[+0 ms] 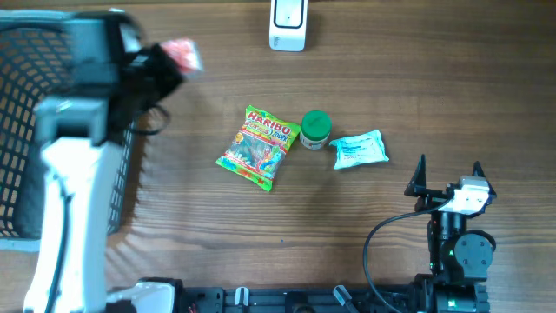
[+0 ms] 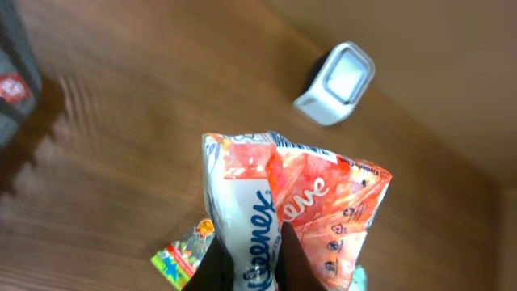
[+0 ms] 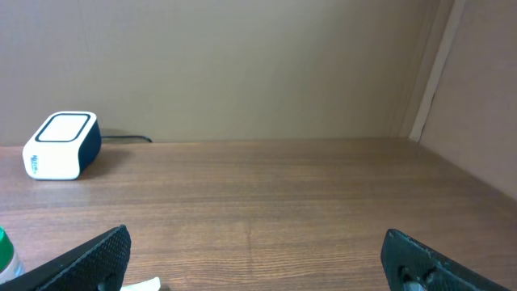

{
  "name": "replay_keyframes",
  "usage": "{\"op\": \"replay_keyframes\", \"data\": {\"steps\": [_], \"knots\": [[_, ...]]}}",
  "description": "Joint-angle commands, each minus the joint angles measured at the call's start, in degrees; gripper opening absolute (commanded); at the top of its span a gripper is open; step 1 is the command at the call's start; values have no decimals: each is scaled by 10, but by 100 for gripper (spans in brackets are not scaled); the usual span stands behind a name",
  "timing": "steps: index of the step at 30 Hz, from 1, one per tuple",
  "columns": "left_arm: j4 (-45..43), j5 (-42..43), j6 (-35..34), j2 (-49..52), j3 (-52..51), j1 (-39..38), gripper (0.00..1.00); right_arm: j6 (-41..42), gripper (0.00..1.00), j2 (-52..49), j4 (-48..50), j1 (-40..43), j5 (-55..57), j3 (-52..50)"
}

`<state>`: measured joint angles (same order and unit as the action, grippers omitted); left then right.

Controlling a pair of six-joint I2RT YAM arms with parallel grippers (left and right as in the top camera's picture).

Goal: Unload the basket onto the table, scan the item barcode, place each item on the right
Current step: 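Place the red sachet on the table left of the Haribo bag, then reach the left gripper back into the basket and grasp another red sachet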

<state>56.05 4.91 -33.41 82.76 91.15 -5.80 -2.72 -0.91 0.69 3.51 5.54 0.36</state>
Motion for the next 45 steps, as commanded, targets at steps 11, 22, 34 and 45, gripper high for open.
{"op": "replay_keyframes", "data": {"steps": [11,22,34,45], "knots": [[-139,-86,-365,292,-201,-91,4,-3,100,3,2,-1,-4,-1],[-97,-149,-251,-31,-166,-102,100,-3,100,3,2,-1,-4,0],[-249,109,71,-148,-146,464,100,-3,100,3,2,-1,-4,-1],[-153,102,499,217,-147,439,100,-3,100,3,2,-1,-4,-1]]}}
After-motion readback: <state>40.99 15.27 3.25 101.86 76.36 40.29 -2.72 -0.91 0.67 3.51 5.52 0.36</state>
